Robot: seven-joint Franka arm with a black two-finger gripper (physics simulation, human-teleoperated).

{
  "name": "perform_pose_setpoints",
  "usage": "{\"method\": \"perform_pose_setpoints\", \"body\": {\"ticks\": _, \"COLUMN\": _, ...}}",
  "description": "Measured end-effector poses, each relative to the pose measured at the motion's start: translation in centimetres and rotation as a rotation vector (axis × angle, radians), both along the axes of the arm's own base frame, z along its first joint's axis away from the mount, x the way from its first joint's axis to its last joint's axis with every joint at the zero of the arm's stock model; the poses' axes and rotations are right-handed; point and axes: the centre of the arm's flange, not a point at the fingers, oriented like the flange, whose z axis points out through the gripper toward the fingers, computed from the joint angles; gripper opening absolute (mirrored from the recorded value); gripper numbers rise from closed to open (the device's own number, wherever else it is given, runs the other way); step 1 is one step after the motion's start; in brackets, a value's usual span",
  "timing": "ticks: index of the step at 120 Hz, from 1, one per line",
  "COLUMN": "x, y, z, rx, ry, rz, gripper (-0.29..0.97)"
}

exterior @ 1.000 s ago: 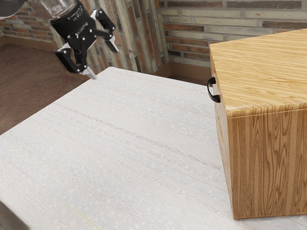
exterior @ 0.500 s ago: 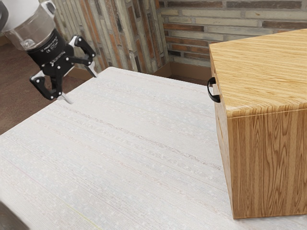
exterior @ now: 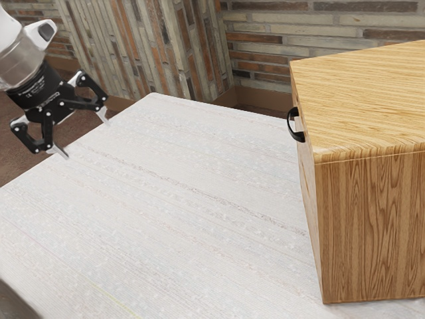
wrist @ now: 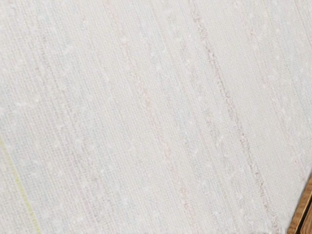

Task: Pull the drawer handle with one arm to open the drawer

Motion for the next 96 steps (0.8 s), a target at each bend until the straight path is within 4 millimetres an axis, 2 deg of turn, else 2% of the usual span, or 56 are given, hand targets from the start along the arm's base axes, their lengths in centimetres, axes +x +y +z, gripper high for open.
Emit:
{"method": "perform_pose_setpoints", "body": {"ticks": 12, "x": -0.5, "y": 3.5, "z": -1.0, "rx": -0.094, "ry": -0.001, "rz": -0.101, "gripper": 0.65}}
{"method": "perform_pose_setpoints", "body": {"ticks": 24, "x": 0.4, "y": 4.5, "z": -2.0, "rx": -0.090, "ry": -0.018, "rz": -0.184, "gripper": 0.64}}
{"method": "perform_pose_setpoints", "body": {"ticks": 53, "x": 4.4, "y": 0.4, "z": -3.3, "rx": -0.056, "ry": -0.137, "rz": -0.339, "gripper": 0.58}}
{"method": "perform_pose_setpoints", "body": {"ticks": 65, "x": 5.6, "y": -1.2, "z": -3.0, "rx": -0.077, "ry": -0.206, "rz": -0.380, "gripper": 0.55}}
{"method": "perform_pose_setpoints", "body": {"ticks": 73, "x": 6.0, "y": -1.9, "z": -2.8, "rx": -0.094, "ry": -0.249, "rz": -0.400, "gripper": 0.54}}
{"method": "perform_pose_setpoints", "body": {"ticks": 96, "x": 9.0, "y": -3.4, "z": -4.6, "rx": -0.137, "ry": -0.300, "rz": -0.420, "gripper": 0.51}}
